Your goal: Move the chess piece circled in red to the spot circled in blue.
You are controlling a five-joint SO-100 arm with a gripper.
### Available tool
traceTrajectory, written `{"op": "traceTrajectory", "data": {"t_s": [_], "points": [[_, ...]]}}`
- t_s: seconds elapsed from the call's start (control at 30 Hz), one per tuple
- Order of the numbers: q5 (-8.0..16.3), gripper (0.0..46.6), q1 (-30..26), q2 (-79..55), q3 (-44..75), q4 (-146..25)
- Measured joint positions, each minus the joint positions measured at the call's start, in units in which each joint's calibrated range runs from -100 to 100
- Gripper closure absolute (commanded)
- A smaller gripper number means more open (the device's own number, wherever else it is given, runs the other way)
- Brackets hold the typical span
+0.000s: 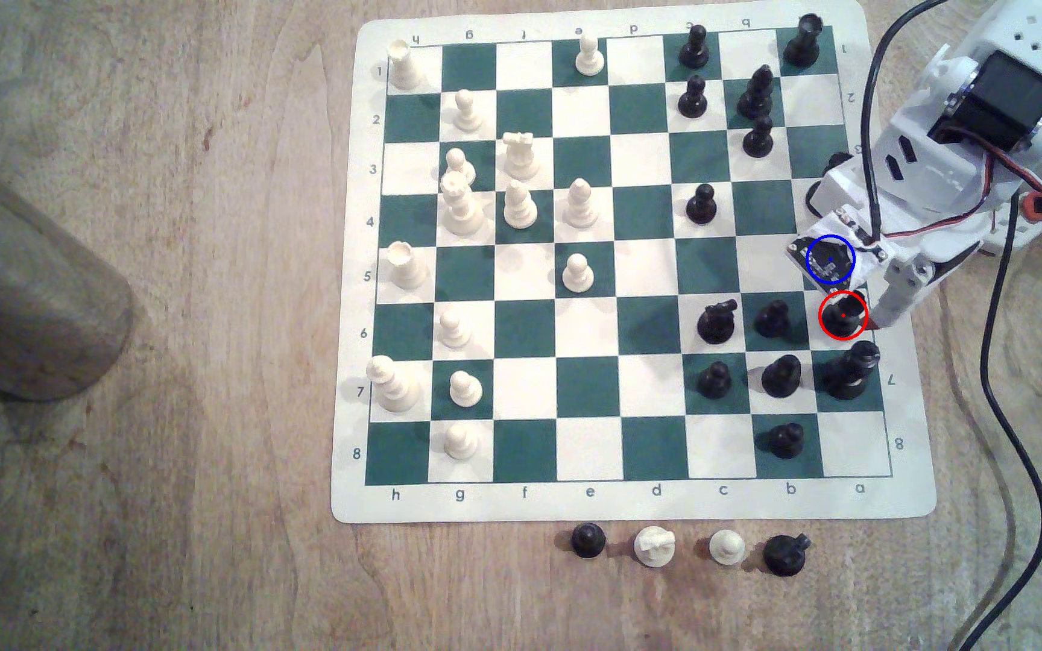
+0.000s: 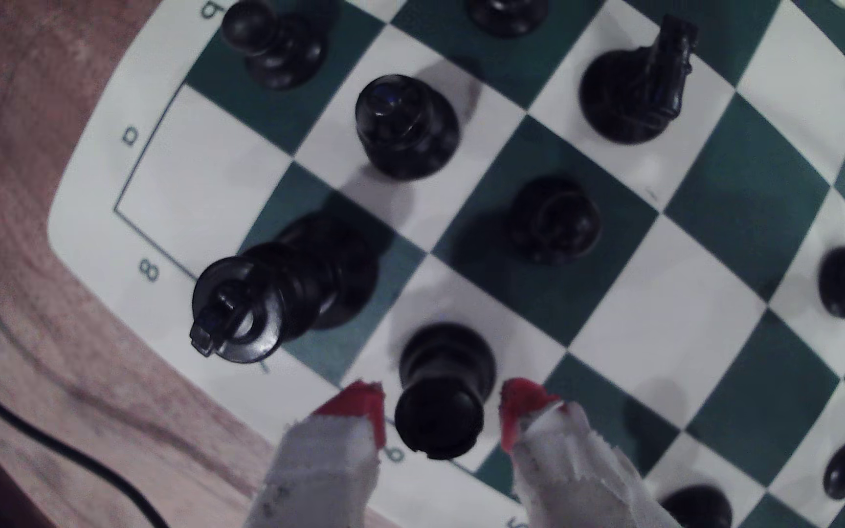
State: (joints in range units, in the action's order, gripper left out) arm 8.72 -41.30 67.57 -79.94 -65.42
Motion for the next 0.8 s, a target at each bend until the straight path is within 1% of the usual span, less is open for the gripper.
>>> {"op": "traceTrajectory", "data": {"t_s": [0.27, 0.6, 0.7, 0.73, 0.8], "points": [[0.24, 36.2, -0.96, -1.84, 0.0, 1.04], [1.22, 37.3, -1.18, -1.84, 0.0, 1.83], [1.32, 38.6, -1.18, -1.84, 0.0, 2.15], [1.32, 39.9, -1.18, -1.84, 0.0, 2.15], [1.32, 41.0, -1.18, -1.84, 0.0, 2.15]]}}
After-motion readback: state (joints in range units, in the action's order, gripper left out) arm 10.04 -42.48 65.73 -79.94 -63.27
